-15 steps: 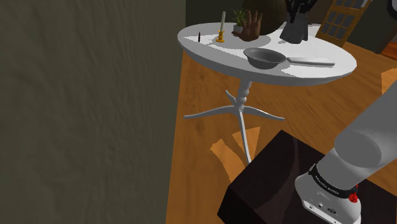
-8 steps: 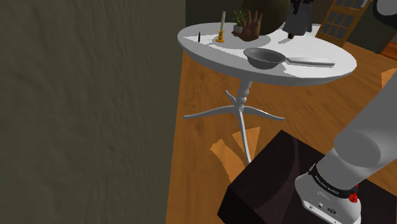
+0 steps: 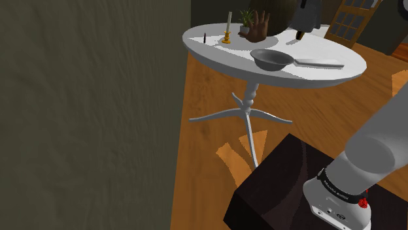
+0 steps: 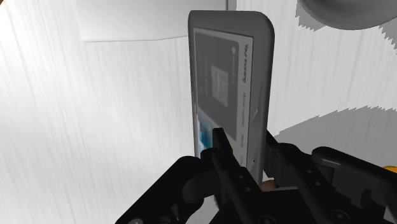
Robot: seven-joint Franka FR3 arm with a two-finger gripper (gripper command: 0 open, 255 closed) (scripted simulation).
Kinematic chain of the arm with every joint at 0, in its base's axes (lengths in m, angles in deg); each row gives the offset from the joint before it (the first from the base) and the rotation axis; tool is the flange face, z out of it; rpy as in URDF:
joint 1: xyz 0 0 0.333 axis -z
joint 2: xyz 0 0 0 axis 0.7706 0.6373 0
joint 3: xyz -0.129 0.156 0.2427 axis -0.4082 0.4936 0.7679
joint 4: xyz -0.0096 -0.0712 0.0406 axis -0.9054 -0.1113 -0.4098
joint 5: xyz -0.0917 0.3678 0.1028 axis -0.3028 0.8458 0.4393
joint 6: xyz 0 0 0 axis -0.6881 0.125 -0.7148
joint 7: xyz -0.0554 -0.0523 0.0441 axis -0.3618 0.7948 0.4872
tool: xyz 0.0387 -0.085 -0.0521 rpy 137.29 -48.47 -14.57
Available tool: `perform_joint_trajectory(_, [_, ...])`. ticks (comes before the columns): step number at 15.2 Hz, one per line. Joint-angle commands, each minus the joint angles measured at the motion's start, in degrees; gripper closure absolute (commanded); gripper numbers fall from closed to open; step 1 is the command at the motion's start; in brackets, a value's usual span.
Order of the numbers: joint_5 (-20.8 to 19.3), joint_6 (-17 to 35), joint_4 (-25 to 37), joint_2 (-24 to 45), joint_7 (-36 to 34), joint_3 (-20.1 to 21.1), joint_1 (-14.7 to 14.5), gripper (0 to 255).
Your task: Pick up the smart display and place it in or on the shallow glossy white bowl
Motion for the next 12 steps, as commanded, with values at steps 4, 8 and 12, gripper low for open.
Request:
perform_joint_trajectory(4, [-1.2,-2.1,-3.9,-5.0,-7.3,3.9,-3.9,255])
perform_joint_trajectory(8, [-1.4,-3.9,-5.8,-7.9,-13.0,7.3,-6.6,255])
perform_joint_trajectory(12, [-1.2,-6.1,-6.3,-9.6,-18.8,10.8,-9.0,255])
